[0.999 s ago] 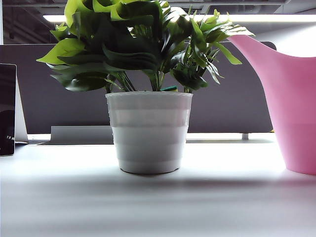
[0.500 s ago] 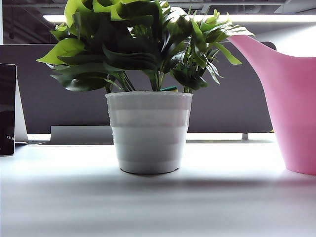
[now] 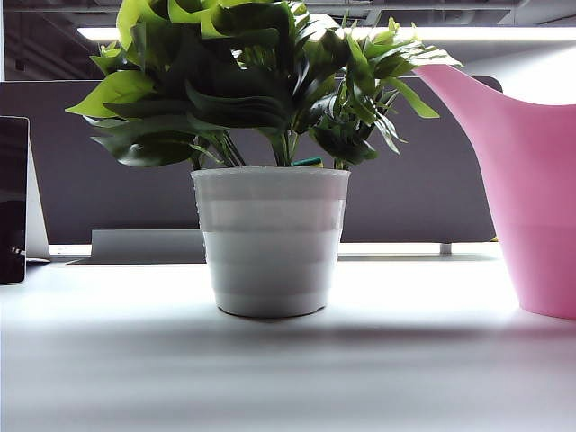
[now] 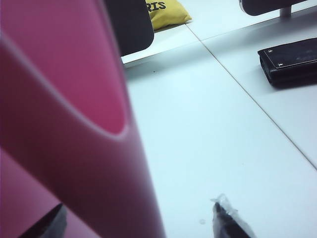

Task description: Pick up the watering can from the table, water the potted plant, and put the can back.

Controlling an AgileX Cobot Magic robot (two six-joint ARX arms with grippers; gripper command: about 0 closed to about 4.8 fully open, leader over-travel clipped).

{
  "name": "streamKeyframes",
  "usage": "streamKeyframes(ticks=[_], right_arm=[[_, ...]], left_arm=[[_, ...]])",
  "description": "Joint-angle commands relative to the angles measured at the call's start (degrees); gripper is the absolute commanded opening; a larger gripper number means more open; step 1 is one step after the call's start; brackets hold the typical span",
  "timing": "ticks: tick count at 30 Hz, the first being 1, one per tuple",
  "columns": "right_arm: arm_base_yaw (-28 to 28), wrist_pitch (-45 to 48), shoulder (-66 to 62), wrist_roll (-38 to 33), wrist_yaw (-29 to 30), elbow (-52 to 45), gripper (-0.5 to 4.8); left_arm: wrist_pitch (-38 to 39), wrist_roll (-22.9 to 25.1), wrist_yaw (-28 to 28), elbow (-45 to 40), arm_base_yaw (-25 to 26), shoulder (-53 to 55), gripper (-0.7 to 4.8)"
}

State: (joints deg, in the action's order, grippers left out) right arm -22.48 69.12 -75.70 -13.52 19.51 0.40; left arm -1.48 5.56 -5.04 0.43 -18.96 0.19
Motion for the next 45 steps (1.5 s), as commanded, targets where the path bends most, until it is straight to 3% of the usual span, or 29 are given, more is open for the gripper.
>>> streamKeyframes(ticks=[1, 10, 21, 33, 35, 38, 39, 40, 42, 43, 45], right_arm=[[0.0, -5.2, 4.7, 0.0, -0.1, -0.1, 3.77], [0.0, -25.0, 21.6, 2.0, -0.4, 0.0, 3.79], [0.1, -39.0, 36.7, 1.9, -0.5, 0.0, 3.89], [0.1, -72.5, 73.9, 1.9, -4.7, 0.5, 3.93], [0.0, -75.5, 75.8, 1.7, -5.5, 1.0, 3.66], [0.1, -77.1, 73.9, 1.6, -3.6, 2.3, 3.65], [0.1, -77.1, 73.9, 1.5, -2.3, 2.5, 3.55], [0.1, -77.1, 74.2, 1.0, -0.2, 2.9, 3.06], [0.1, -77.4, 74.7, 1.0, 3.3, 3.8, 1.28], [0.1, -78.0, 75.4, 1.1, 6.1, 4.5, -0.05], [0.1, -78.3, 75.6, 0.6, 8.4, 6.0, -0.09]], left_arm=[[-0.7, 0.0, -0.2, 0.1, 0.2, 0.0, -0.05], [-0.8, 0.0, -0.2, 0.1, 0.1, 0.0, -0.05], [-0.7, 0.0, -0.2, 0.1, 0.1, 0.0, -0.05], [-0.7, 0.0, -0.2, 0.1, 0.2, 0.0, -0.05], [-0.8, 0.0, -0.2, 0.1, 0.2, 0.0, -0.05], [-0.6, 0.0, -0.1, 0.1, 0.4, 0.0, -0.05], [-0.5, 0.0, -0.2, 0.1, 0.5, 0.0, -0.05], [-0.3, 0.0, -0.2, 0.1, 0.7, 0.0, -0.05], [-0.3, 0.0, -0.4, 0.1, 1.5, 0.0, -0.05], [-0.3, 0.0, -0.3, 0.1, 2.2, 0.0, -0.05], [-0.3, 0.0, -0.4, 0.1, 4.4, 0.0, -0.05]])
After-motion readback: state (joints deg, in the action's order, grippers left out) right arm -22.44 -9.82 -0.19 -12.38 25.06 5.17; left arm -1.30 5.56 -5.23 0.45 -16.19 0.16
